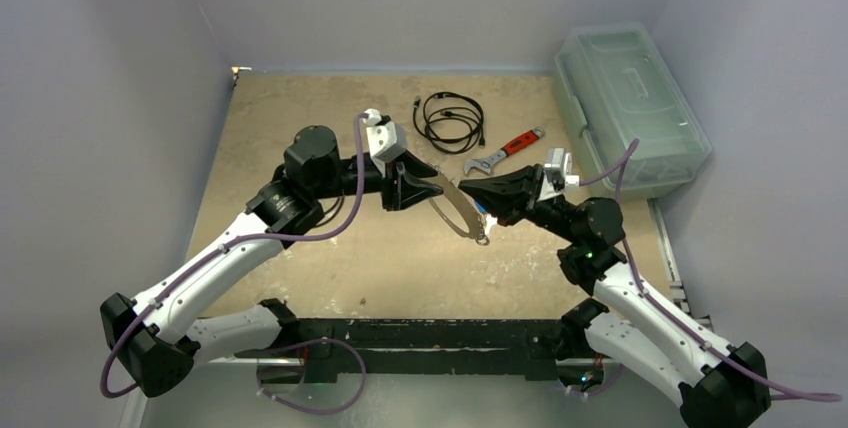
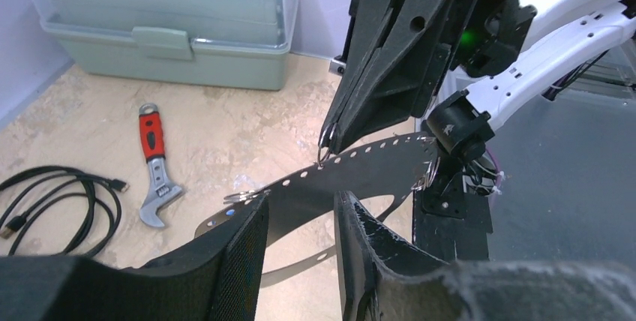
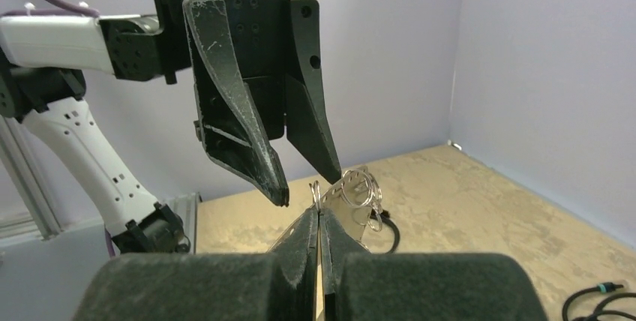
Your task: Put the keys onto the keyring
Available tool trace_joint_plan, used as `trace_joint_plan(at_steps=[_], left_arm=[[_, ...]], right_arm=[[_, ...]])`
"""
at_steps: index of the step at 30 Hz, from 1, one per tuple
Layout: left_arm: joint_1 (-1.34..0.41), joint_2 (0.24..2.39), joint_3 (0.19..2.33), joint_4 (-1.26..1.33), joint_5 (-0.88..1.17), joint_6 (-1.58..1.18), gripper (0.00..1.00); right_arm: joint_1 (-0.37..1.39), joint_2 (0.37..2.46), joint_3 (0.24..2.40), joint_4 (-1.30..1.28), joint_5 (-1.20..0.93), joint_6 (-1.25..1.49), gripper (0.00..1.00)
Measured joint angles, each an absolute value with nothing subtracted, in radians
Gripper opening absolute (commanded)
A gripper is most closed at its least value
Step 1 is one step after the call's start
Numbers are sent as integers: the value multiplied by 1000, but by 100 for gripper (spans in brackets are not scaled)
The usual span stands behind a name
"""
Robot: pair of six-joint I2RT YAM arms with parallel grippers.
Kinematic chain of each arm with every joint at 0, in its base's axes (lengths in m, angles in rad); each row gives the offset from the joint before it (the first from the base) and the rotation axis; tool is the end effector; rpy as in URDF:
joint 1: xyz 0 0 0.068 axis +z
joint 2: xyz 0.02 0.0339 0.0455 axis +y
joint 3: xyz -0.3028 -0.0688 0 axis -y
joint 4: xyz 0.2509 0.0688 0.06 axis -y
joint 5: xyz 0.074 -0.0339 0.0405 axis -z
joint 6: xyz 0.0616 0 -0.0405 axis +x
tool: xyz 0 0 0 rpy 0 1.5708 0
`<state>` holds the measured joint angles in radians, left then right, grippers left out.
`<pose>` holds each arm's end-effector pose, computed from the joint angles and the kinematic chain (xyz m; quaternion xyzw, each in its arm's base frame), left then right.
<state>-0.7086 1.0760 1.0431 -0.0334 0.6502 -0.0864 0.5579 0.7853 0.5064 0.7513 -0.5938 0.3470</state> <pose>0.1669 -0.1921 0.4235 0.4196 0.5919 -0.4657 0.5067 0.1302 0.1219 0.3731 -0.3007 0.4701 0.4939 0.6668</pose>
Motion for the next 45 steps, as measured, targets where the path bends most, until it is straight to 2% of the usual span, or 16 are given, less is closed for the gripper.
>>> trace_joint_plan(at_steps=[15, 24, 32, 34, 40, 45], left_arm=[[-709, 1101, 1037, 51, 758, -131, 35], [-709, 1102, 1034, 61, 775, -139, 37], [-708, 1105, 1034, 64, 780, -141, 37], [-708, 1107, 1034, 64, 781, -143, 40], [-708, 1109, 1034, 57, 737, -146, 61], [-709, 1109, 1059, -16, 634, -143, 68]], right_arm=[[558, 846, 462, 995, -626, 497, 0], [558, 955, 436, 1193, -651, 612, 0], [558, 993, 435, 1259, -672, 653, 0], [558, 997, 435, 1261, -672, 654, 0], [560, 986, 436, 1193, -666, 616, 0], [569, 932, 459, 1028, -613, 524, 0]])
